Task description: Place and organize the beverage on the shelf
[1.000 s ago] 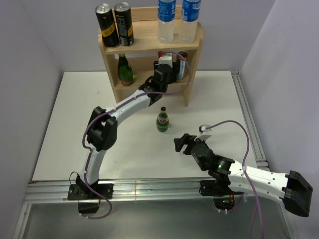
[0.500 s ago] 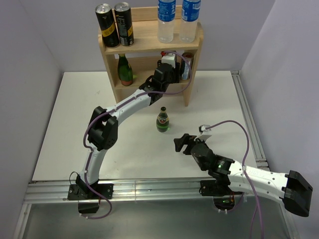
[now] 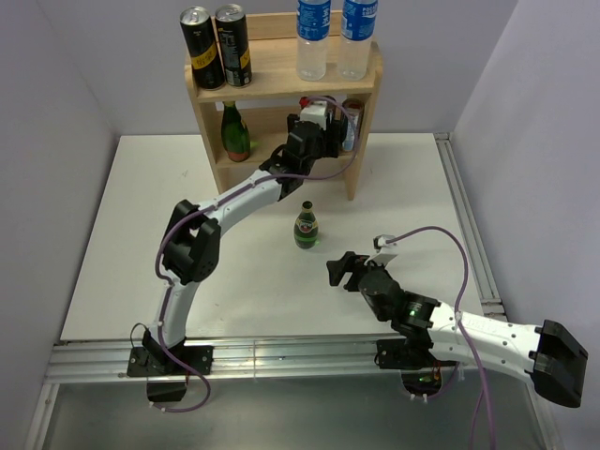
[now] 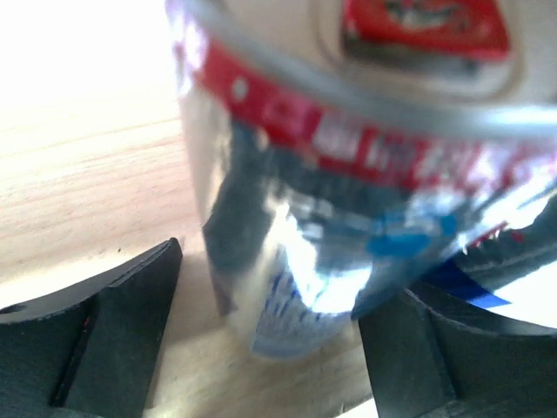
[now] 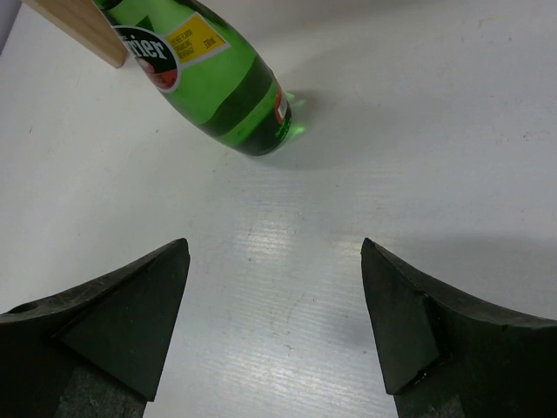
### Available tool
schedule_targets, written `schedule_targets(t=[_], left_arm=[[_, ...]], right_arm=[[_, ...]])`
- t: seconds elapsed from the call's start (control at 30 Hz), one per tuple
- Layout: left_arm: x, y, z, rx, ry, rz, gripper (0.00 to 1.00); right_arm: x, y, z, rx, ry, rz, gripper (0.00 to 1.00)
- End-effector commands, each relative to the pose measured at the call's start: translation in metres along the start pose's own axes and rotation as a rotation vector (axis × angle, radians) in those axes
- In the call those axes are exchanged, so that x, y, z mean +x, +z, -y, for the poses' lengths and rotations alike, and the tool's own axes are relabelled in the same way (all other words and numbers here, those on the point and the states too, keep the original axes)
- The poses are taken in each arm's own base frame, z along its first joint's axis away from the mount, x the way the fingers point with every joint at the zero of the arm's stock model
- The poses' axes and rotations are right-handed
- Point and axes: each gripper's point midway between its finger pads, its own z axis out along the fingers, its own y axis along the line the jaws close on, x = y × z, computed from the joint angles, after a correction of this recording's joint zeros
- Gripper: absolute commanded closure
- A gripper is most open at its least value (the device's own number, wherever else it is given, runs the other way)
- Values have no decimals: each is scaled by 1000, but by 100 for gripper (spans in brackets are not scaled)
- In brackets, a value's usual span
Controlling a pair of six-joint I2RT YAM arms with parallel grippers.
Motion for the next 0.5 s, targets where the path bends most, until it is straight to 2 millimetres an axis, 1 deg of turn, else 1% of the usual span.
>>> schedule_targets(t=[0.0,0.03,0.1,0.17,0.2,0.23,0.27,0.3,0.33,0.4,0.43,0.47], left_arm=[[-3,-22,31,110,-20,-16,14],[3,-24,29,108,-14,-25,14],[-1,-29,30,109,-16,-18,13],[3,-33,29,107,-11,-26,12],[-1,-37,32,119,-12,-23,11],[4,-39,32,121,-8,-35,8],[5,-41,32,122,-5,-36,7],[1,-46,36,133,-5,-31,3],[5,-48,35,133,-2,-39,3],[3,-55,39,138,0,-35,2],[9,-57,38,135,5,-48,1],[9,-60,39,138,3,-50,1]], right_arm=[[-6,2,-2,2,16,31,13],[-6,2,-2,2,14,30,13],[-6,3,-1,6,11,30,14],[-6,3,-1,6,11,31,13],[-7,3,-1,9,10,32,14],[-7,3,-2,7,9,33,14],[-7,3,0,13,6,33,14],[-8,3,-1,12,8,36,13],[-8,4,-1,14,7,36,14],[-8,4,0,17,5,37,14],[-8,4,0,20,3,37,14],[-8,3,0,19,3,36,14]])
